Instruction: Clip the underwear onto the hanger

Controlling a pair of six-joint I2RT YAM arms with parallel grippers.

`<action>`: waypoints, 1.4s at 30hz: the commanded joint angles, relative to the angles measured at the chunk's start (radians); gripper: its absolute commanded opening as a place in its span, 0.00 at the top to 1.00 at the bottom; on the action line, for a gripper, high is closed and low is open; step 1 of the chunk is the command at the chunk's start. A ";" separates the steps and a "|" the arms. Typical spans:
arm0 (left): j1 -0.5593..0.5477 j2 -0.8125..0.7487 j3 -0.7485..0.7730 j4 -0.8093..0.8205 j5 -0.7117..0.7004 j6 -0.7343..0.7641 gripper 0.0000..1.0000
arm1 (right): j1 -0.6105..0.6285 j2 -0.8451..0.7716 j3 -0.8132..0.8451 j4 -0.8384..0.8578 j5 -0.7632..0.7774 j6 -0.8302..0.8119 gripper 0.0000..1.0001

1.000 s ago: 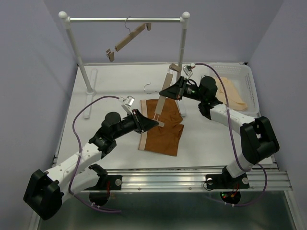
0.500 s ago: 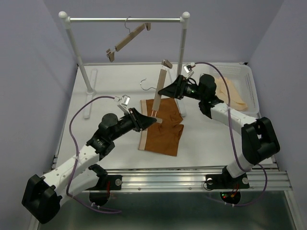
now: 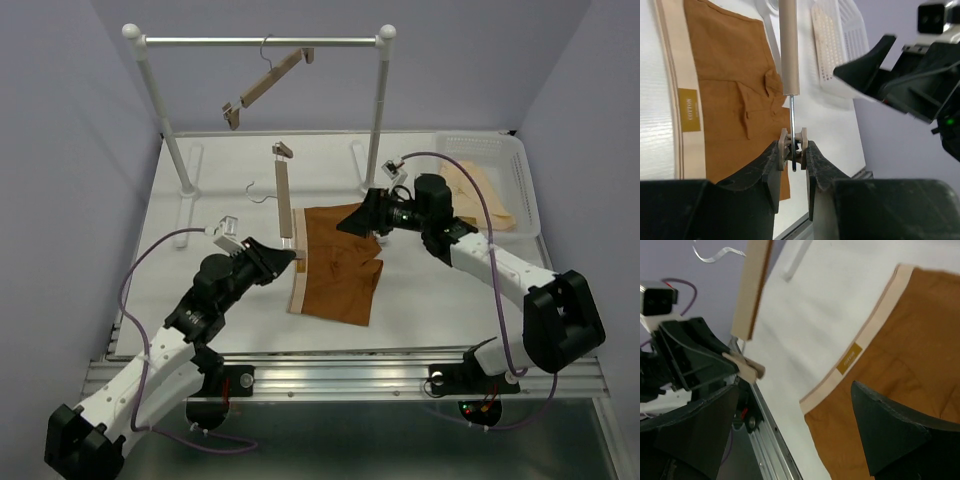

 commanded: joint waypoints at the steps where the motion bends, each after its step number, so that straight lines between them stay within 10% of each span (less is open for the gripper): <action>1: 0.031 -0.153 -0.036 -0.105 -0.127 -0.022 1.00 | 0.081 0.057 -0.039 -0.107 0.028 -0.113 0.00; 24: 0.286 -0.096 -0.097 -0.078 0.149 0.089 1.00 | 0.112 0.524 0.223 -0.127 0.376 -0.231 0.00; 31: 0.369 -0.087 -0.099 -0.083 0.241 0.099 1.00 | 0.129 0.381 0.272 -0.269 0.221 -0.612 0.00; 42: 0.373 -0.101 -0.080 -0.133 0.263 0.073 1.00 | 0.436 0.195 0.184 -0.439 0.601 -1.019 0.00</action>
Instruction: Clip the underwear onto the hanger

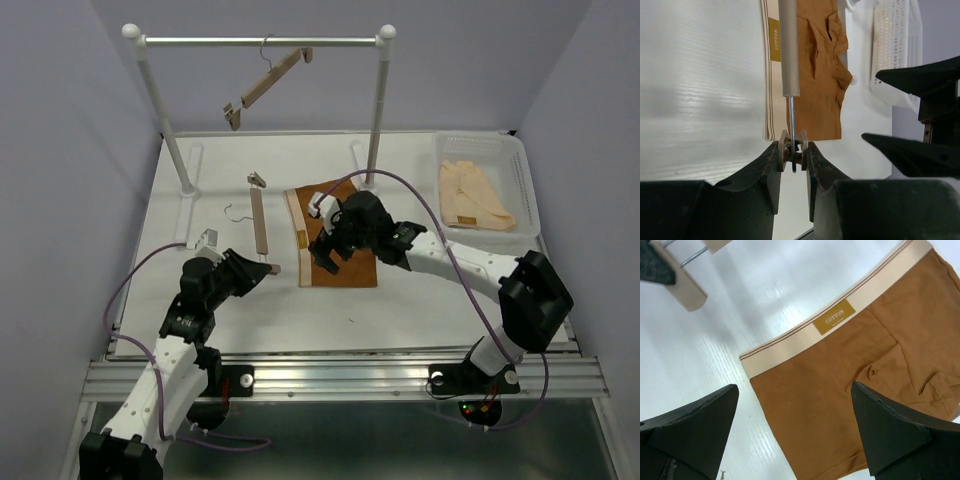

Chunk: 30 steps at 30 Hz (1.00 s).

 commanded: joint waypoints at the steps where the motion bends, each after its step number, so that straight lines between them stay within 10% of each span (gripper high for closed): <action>1: 0.006 -0.024 0.045 0.019 0.023 0.005 1.00 | 0.141 0.013 -0.017 -0.077 0.214 -0.236 0.00; 15: 0.011 0.026 0.089 -0.092 -0.031 0.034 1.00 | 0.283 0.243 0.099 -0.015 0.366 -0.364 0.00; 30: 0.032 0.120 0.100 -0.069 0.009 0.051 1.00 | 0.302 0.332 0.098 0.044 0.346 -0.397 0.38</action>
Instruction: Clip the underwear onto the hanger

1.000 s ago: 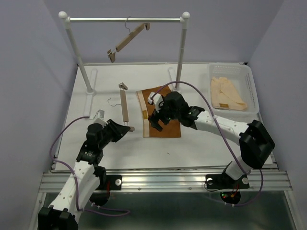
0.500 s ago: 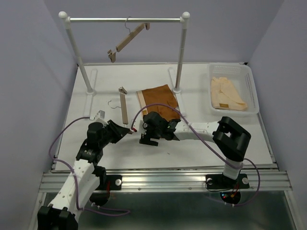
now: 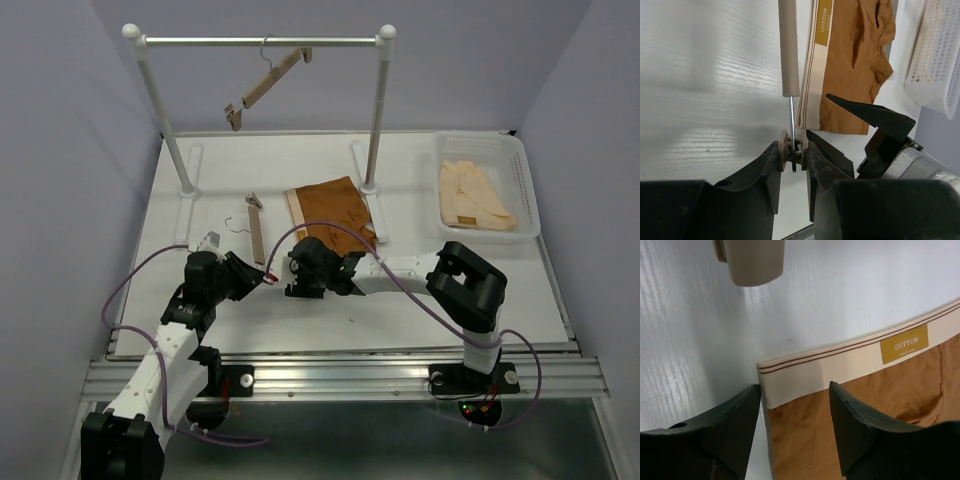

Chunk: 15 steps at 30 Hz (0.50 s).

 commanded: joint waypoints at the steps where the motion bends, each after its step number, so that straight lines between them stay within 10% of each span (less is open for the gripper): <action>1: 0.012 -0.003 0.049 0.064 0.027 0.035 1.00 | 0.016 0.022 0.027 0.041 0.007 -0.017 0.39; 5: 0.010 -0.008 0.047 0.064 0.032 0.034 1.00 | 0.016 0.038 0.029 0.043 -0.005 -0.014 0.50; 12: 0.010 -0.009 0.046 0.062 0.047 0.003 1.00 | 0.016 0.050 0.033 0.029 -0.054 0.006 0.99; 15: 0.012 -0.003 0.029 0.108 0.085 -0.040 1.00 | 0.016 0.015 0.006 0.082 -0.120 0.072 0.99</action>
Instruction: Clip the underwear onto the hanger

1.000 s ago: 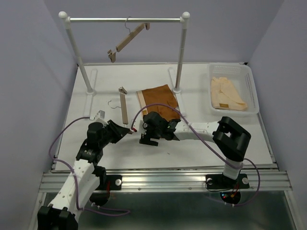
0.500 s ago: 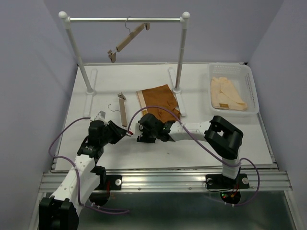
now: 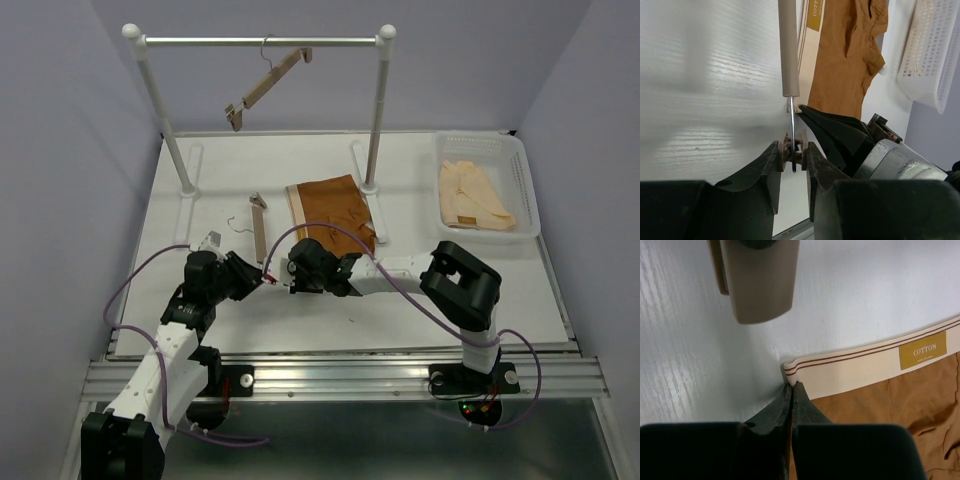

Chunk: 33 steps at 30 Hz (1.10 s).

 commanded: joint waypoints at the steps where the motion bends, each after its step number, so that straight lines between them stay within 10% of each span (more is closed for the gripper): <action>1: 0.007 -0.005 0.021 0.135 0.058 -0.046 1.00 | 0.010 -0.057 -0.050 0.143 -0.106 0.088 0.99; 33: 0.007 0.053 0.026 0.135 0.023 -0.178 1.00 | 0.010 -0.168 -0.182 0.477 -0.011 0.381 0.99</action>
